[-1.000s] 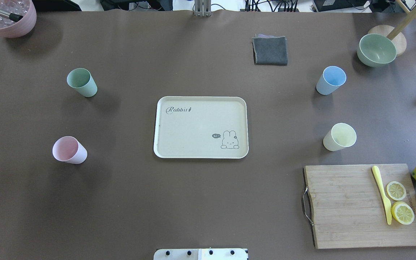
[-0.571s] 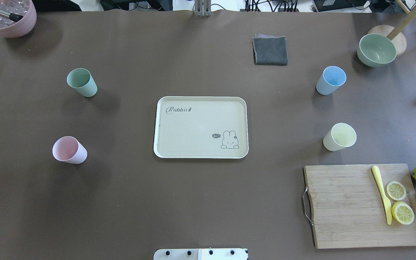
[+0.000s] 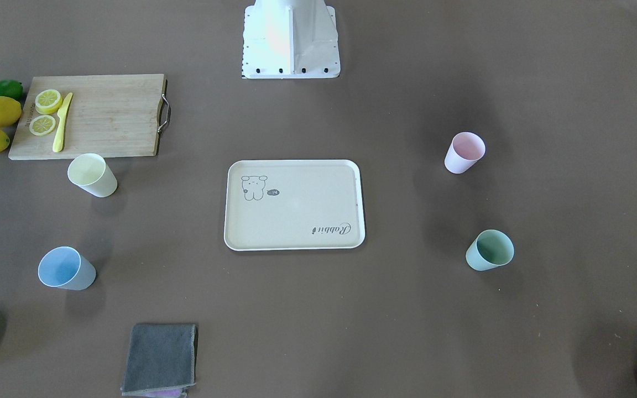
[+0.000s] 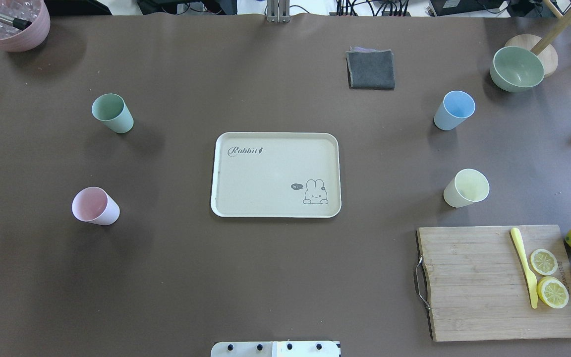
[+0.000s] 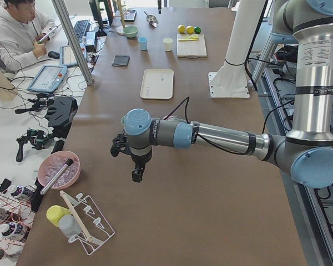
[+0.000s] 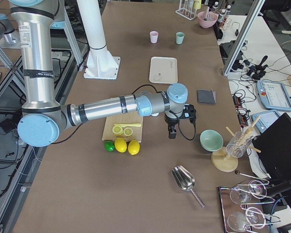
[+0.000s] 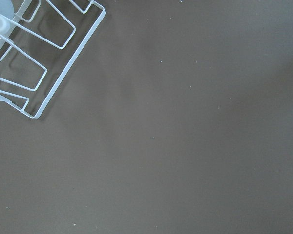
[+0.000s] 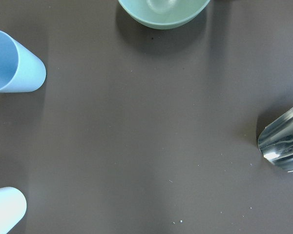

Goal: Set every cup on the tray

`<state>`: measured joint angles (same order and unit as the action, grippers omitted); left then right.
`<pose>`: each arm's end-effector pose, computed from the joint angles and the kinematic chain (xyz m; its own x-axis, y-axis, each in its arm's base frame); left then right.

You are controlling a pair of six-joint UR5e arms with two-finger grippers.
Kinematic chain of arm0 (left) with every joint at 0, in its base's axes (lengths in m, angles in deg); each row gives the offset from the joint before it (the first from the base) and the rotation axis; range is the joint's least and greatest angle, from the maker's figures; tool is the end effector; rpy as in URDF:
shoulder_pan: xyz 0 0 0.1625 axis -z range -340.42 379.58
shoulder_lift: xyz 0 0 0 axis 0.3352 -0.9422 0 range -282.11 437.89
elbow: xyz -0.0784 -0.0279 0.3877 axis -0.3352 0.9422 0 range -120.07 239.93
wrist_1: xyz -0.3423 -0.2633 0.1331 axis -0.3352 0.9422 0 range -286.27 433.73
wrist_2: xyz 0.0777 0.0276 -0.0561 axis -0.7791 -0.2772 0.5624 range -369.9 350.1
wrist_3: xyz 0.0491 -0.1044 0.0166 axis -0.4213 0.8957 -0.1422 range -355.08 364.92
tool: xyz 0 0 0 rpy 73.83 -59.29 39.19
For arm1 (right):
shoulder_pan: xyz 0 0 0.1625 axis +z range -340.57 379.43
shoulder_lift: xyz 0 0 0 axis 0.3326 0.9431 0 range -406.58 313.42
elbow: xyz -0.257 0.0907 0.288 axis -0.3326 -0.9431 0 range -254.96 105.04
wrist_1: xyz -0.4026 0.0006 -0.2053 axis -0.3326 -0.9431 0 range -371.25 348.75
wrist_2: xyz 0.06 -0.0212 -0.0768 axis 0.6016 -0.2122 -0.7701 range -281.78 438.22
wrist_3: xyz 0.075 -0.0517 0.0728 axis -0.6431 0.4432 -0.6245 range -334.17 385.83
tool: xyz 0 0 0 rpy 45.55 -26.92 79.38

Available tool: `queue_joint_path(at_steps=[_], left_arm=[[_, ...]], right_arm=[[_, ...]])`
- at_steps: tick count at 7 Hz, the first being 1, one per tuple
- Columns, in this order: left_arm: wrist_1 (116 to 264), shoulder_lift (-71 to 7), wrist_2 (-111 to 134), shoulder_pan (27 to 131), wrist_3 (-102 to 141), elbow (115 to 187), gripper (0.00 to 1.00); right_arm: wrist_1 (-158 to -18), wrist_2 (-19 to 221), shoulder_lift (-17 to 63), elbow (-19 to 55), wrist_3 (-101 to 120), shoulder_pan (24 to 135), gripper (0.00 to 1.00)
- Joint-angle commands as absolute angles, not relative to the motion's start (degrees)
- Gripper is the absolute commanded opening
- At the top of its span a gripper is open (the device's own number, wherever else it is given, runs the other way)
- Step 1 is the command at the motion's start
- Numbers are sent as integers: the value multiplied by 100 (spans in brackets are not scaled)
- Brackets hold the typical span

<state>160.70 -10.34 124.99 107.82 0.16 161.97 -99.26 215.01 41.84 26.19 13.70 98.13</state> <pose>-0.0350 -0.5232 0.5512 0.7004 0.1924 -0.6873 -0.0889 0.9790 0.1834 -0.0601 -0.5477 0.5155 0.6608 -0.1094 0.7426 0.0516 0.9936 0.1005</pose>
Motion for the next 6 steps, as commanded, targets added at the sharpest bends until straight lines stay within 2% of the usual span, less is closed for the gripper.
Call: queue_joint_path(at_steps=[1, 3, 4, 6], left_arm=[[16632, -1079, 12668, 10425, 1449, 16241, 98], [17416, -1088, 12616, 9582, 3016, 16381, 98], [17541, -1106, 12546, 9291, 3458, 16469, 98], [17604, -1246, 12230, 8947, 3813, 16514, 98]], right_arm=[[-9504, 21551, 4175, 2672, 1300, 9513, 100], [-8828, 21788, 4350, 2847, 837, 9003, 100], [-8450, 21658, 4421, 3075, -71, 8565, 100], [-8192, 20984, 4386, 3086, -799, 7765, 99]])
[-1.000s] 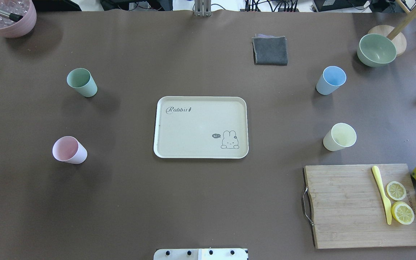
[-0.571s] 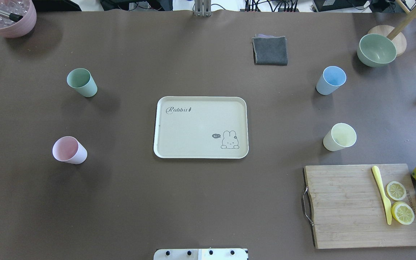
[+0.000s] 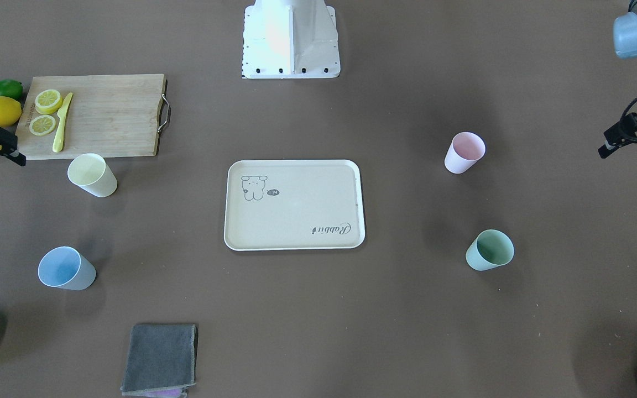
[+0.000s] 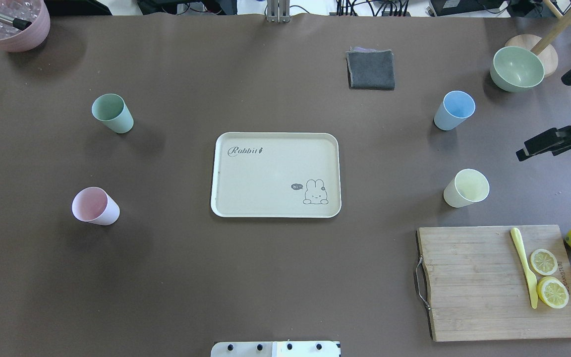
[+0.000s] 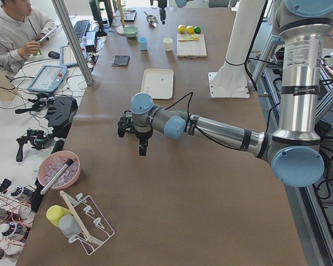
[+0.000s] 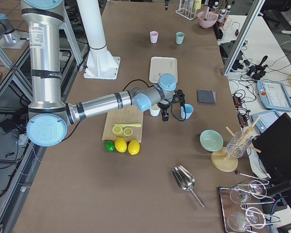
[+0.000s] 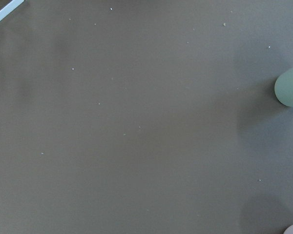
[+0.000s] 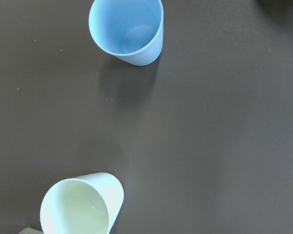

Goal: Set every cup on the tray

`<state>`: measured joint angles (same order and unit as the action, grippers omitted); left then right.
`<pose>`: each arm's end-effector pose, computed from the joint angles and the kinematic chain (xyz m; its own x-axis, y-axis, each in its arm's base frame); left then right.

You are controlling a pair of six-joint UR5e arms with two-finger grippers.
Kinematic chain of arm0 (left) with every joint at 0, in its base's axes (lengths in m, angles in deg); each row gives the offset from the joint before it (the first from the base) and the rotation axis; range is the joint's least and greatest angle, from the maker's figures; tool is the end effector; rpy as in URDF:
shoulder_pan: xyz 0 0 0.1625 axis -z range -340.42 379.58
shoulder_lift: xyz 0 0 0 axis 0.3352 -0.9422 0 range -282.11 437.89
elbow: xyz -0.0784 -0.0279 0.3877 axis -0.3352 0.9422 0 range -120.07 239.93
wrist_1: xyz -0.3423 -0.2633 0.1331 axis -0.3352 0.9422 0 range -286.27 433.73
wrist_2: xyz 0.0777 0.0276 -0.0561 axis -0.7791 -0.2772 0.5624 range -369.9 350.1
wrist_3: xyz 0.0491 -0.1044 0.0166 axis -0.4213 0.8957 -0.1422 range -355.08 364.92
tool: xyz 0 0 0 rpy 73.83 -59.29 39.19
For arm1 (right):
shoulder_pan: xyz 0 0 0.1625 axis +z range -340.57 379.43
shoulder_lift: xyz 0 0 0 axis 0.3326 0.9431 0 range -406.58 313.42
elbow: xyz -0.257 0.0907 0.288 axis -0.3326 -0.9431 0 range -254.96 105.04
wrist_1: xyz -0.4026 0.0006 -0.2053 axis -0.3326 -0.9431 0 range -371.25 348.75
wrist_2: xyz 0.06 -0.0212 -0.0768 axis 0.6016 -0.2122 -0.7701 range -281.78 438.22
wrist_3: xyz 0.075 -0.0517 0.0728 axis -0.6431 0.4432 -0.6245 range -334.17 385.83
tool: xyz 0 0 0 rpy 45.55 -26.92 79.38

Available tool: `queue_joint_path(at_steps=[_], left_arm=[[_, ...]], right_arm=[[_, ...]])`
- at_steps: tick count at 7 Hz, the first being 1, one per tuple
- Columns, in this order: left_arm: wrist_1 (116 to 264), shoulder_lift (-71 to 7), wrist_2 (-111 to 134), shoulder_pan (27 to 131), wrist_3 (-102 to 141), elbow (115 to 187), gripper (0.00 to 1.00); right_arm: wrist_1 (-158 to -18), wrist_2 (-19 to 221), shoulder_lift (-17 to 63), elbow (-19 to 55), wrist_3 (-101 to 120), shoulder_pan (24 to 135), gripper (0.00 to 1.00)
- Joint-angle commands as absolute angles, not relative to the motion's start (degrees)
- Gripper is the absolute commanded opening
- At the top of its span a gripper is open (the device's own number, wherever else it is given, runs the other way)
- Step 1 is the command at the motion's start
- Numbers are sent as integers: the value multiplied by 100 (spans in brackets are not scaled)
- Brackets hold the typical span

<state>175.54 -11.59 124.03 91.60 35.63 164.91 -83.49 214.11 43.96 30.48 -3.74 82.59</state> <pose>0.1171 -0.5308 0.4824 0.6488 0.0065 -0.7609 0.0634 0.9960 0.0626 -0.2001 -0.5054 0.4624 0.5756 -0.2033 0.7921 0.1102 0.9791 0.1712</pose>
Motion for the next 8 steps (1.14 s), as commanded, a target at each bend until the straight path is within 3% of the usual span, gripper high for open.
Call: queue_joint_path(at_steps=[1, 3, 4, 6, 8], left_arm=[[17604, -1264, 12211, 8902, 3910, 16523, 98], [17604, -1361, 12202, 8744, 4182, 16558, 98], [17604, -1361, 12202, 8744, 4183, 16558, 98], [17604, -1361, 12202, 8726, 4192, 16549, 98], [17856, -1404, 12046, 8185, 5143, 16619, 97]], right_arm=[[-8183, 20797, 4378, 3060, -836, 7509, 98], [-8174, 20760, 4238, 2805, -977, 7269, 92], [-8182, 20760, 4211, 2691, -977, 7243, 76], [-8183, 20838, 3930, 2444, -1179, 7234, 0], [-8261, 21023, 3772, 2636, -1214, 7234, 0]])
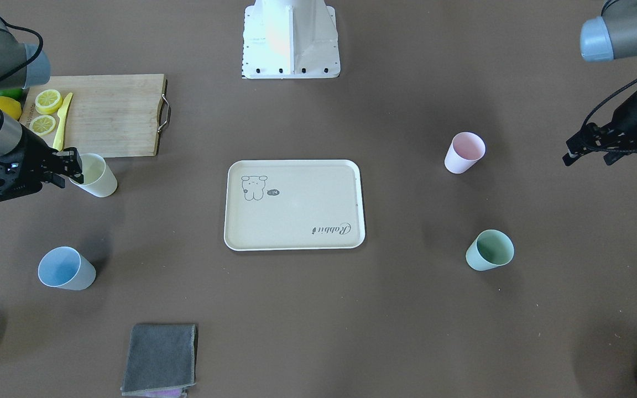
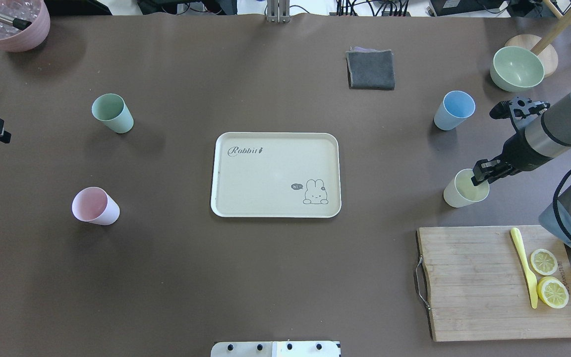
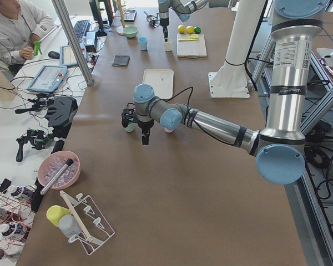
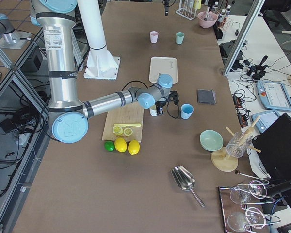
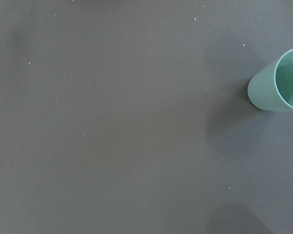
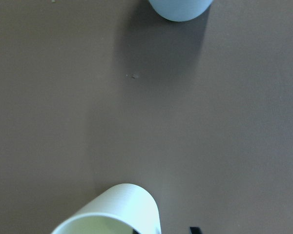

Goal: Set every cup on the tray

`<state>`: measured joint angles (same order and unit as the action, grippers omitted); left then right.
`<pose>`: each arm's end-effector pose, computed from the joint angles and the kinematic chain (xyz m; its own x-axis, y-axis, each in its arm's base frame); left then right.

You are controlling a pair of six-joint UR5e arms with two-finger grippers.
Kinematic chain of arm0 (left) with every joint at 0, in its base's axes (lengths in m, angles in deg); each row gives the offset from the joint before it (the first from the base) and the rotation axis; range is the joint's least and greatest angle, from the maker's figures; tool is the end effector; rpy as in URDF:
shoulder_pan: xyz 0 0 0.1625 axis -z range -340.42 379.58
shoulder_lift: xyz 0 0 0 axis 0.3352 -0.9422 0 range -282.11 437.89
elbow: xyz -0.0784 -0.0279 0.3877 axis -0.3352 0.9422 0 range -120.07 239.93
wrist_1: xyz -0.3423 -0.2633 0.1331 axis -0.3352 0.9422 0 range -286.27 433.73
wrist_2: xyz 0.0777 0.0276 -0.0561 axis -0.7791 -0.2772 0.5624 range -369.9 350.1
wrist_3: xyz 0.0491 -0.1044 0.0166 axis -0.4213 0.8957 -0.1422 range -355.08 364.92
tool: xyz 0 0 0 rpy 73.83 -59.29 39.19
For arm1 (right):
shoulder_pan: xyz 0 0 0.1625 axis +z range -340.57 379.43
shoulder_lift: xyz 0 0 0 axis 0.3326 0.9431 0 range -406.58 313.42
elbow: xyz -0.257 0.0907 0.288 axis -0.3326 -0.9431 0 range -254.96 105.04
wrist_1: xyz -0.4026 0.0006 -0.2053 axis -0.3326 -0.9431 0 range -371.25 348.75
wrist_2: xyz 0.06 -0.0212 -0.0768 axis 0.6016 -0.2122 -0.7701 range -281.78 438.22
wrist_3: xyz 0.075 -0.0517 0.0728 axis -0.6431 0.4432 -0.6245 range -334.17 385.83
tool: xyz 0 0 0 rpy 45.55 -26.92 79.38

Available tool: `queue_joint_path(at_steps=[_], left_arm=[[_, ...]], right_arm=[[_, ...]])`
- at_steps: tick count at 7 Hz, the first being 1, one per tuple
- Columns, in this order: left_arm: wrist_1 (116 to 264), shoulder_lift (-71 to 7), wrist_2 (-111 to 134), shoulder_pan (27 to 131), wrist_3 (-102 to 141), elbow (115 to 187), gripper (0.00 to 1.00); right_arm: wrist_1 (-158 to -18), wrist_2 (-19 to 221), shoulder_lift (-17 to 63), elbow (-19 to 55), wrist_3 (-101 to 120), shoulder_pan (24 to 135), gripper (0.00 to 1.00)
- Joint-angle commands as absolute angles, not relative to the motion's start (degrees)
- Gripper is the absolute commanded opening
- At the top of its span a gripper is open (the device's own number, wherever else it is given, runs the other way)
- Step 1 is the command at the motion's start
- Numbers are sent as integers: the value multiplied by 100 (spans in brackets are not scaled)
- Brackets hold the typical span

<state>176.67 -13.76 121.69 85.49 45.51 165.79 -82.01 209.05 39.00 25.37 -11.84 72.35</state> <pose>0.1748 -0.5279 0.4536 0.6432 -0.0472 -0.7643 0.0876 0.9961 0.0123 -0.3042 -0.4973 0.4652 0.6089 -0.1876 0.7708 0.1612 0.9806 0.1114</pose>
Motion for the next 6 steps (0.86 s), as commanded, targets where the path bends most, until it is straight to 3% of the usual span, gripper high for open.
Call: queue_joint_path(at_steps=[1, 6], left_arm=[[18041, -1370, 11783, 7703, 5724, 16793, 93], [18043, -1378, 11191, 6469, 6046, 16909, 84]], right_arm=[[-8253, 21058, 3580, 2646, -1667, 7199, 0], [-8847, 20945, 1955, 2532, -3443, 6497, 0]])
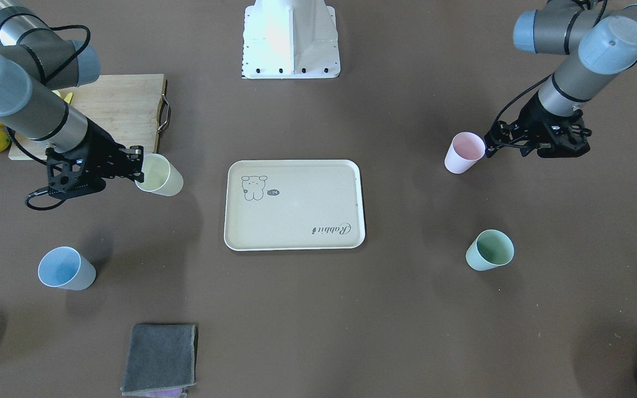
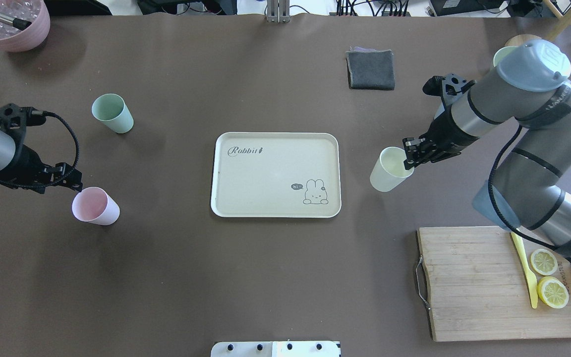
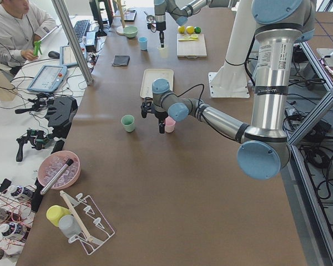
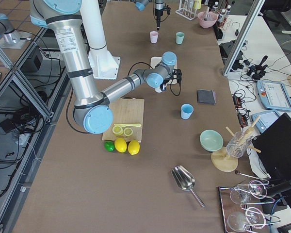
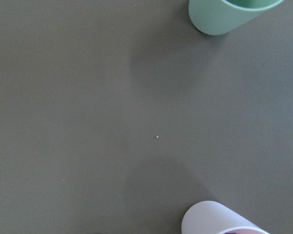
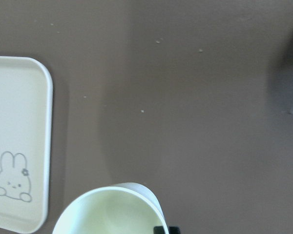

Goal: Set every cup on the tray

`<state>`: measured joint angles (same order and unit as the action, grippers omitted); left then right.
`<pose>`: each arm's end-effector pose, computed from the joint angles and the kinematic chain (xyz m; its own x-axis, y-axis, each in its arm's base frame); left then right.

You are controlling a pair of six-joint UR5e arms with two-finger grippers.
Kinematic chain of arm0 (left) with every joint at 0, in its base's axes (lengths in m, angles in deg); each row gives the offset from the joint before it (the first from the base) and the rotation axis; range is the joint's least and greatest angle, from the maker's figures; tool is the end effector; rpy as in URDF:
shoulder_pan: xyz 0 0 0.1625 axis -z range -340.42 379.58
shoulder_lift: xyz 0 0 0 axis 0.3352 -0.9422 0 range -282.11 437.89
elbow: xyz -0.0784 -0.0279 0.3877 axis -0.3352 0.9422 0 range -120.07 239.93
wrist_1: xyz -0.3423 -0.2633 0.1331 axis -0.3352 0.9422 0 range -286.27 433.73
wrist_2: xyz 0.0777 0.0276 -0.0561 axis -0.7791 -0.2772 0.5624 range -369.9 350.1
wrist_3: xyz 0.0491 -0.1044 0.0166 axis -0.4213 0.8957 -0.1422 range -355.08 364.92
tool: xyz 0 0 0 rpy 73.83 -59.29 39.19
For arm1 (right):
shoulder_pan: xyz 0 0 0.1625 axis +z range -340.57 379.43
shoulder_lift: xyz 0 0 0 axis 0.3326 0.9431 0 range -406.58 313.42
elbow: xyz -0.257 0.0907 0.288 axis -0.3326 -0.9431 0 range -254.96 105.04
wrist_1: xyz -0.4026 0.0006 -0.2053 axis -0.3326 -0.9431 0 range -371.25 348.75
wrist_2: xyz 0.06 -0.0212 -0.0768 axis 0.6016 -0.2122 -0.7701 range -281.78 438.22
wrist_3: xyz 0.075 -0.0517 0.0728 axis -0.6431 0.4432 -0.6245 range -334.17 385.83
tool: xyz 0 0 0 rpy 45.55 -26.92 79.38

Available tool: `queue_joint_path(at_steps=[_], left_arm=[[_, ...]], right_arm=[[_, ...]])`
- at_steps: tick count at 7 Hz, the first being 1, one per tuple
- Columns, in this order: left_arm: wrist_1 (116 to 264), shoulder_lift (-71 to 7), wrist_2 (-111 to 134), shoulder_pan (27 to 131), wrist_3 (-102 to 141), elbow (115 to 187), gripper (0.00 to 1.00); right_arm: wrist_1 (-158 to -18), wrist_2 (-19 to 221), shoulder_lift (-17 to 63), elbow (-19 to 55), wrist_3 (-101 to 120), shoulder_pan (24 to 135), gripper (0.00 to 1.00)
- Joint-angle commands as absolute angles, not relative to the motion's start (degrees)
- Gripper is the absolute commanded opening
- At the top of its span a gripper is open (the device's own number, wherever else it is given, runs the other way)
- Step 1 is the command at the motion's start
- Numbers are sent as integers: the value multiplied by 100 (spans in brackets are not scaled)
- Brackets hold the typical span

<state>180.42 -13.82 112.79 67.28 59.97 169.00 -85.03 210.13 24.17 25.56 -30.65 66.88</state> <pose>0.3210 -0.4573 0.4229 0.6678 -0.0176 -0.7441 0.0229 0.9997 -0.0031 -0.3901 -0.5069 0.3109 0.5150 -0.0466 0.8559 0.0729 0.9973 0.0104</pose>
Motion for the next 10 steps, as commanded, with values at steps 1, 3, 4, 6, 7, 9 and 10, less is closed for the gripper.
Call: queue_joint_path(at_steps=[1, 3, 4, 6, 7, 9, 10], left_arm=[[18052, -1422, 11148, 6284, 6394, 16909, 67], [18043, -1528, 11033, 6221, 6521, 16883, 0], [18000, -1641, 11042, 6221, 6521, 16857, 0], [17956, -1938, 11068, 6230, 6538, 16874, 0], [17503, -2498, 11120, 6230, 6713, 16857, 0], [16691, -3764, 11121, 6091, 7256, 16543, 0], [16698, -4204, 11077, 5863, 7607, 16201, 0]], right_arm=[[-8885, 20744, 1856, 2480, -3499, 6347, 0], [-8824, 20628, 1461, 2077, -3727, 6145, 0], [-8815, 20567, 1433, 2075, -3728, 6039, 0], [-8807, 20540, 1372, 2075, -3867, 5890, 0], [-8807, 20349, 1302, 2058, -4060, 5784, 0], [-8798, 20294, 1222, 2118, -4167, 5739, 99], [-8806, 20294, 1170, 2119, -4150, 5766, 100]])
